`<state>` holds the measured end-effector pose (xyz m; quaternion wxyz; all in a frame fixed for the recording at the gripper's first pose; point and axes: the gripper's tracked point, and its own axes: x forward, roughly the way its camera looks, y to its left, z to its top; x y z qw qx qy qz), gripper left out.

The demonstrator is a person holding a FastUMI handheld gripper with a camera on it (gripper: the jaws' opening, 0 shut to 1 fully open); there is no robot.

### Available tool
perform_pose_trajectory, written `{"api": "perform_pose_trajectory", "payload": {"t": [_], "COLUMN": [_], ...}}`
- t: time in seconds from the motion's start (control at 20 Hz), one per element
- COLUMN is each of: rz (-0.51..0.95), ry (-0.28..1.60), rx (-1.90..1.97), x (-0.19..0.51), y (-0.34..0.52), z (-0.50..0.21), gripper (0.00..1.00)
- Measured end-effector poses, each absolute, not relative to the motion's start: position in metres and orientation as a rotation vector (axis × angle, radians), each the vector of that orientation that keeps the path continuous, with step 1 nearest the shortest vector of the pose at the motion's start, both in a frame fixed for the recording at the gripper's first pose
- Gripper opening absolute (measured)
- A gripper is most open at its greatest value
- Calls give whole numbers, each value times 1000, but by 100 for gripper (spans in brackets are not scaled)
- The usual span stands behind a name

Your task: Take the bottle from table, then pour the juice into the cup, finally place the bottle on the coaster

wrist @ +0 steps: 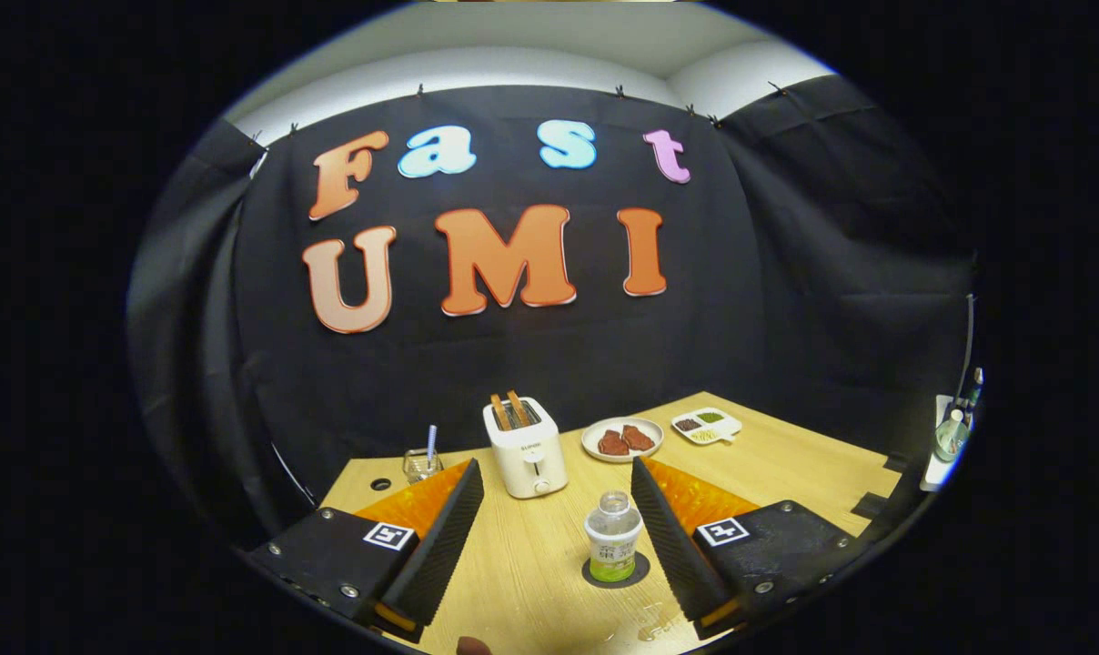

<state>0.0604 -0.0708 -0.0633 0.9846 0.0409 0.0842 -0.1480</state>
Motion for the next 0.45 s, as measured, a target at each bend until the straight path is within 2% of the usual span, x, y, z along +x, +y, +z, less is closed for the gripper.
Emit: {"api": "perform_pose_trajectory", "payload": {"t": [0.2, 0.45], "rz": [-163, -85], "ry": [106, 26], "rx": [114, 93], "x": [30, -5], "y": [-29, -5], "z": [-24, 10], "gripper": [97, 97]}}
